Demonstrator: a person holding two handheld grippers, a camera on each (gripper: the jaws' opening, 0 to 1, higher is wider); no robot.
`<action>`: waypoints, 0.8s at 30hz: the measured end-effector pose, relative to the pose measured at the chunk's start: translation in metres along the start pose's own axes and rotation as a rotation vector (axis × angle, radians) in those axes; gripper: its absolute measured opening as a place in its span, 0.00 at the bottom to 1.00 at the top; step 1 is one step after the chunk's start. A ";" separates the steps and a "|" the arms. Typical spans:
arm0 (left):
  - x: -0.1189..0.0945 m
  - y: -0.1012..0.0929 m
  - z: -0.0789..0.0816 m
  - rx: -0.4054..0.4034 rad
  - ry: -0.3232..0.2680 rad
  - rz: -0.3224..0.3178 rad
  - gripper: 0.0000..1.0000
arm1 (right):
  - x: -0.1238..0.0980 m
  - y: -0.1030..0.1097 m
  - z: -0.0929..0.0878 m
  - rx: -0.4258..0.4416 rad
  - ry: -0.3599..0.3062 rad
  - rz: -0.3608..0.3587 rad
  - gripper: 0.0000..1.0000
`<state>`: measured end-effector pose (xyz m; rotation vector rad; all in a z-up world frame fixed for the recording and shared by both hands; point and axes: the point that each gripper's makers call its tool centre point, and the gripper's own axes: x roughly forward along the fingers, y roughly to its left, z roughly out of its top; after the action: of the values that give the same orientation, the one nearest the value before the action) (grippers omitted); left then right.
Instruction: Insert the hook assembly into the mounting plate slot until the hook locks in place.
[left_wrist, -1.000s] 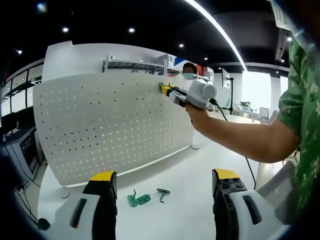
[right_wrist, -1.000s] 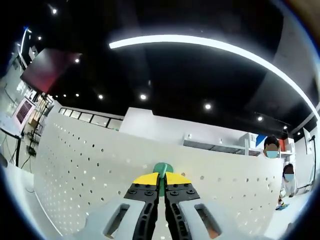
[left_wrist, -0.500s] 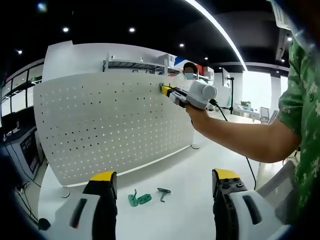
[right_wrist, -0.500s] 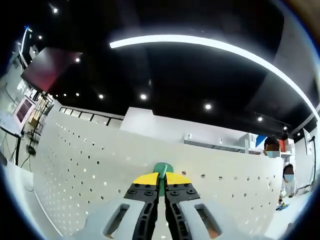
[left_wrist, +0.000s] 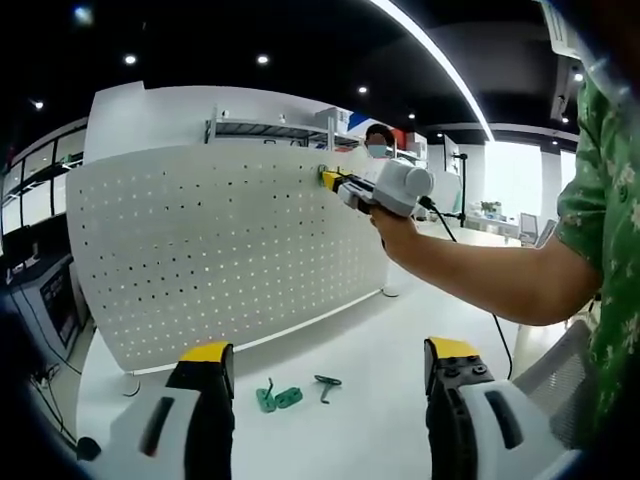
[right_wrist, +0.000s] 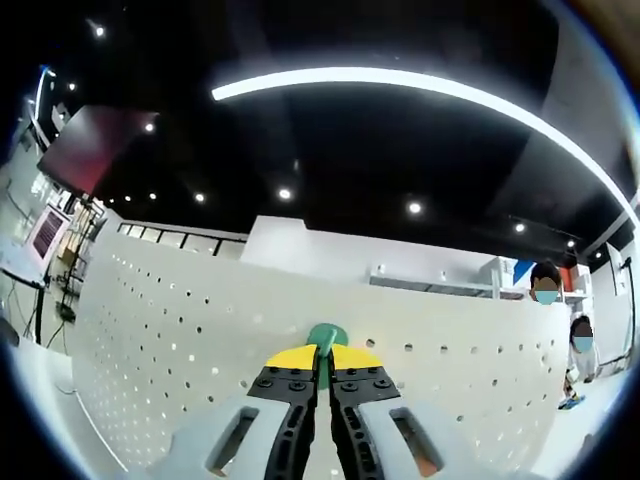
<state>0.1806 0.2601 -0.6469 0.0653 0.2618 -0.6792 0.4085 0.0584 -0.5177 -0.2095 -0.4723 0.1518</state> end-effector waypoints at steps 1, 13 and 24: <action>0.000 0.001 0.000 -0.002 0.000 0.002 0.80 | 0.000 0.000 0.000 -0.013 0.001 -0.001 0.02; 0.001 0.001 -0.001 -0.003 0.004 0.001 0.80 | 0.001 -0.003 0.003 -0.078 -0.031 0.011 0.01; 0.001 0.002 -0.002 -0.008 0.005 0.004 0.80 | 0.003 -0.002 0.000 -0.110 -0.038 0.009 0.01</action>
<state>0.1822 0.2617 -0.6490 0.0597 0.2692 -0.6738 0.4110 0.0571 -0.5163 -0.3165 -0.5180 0.1386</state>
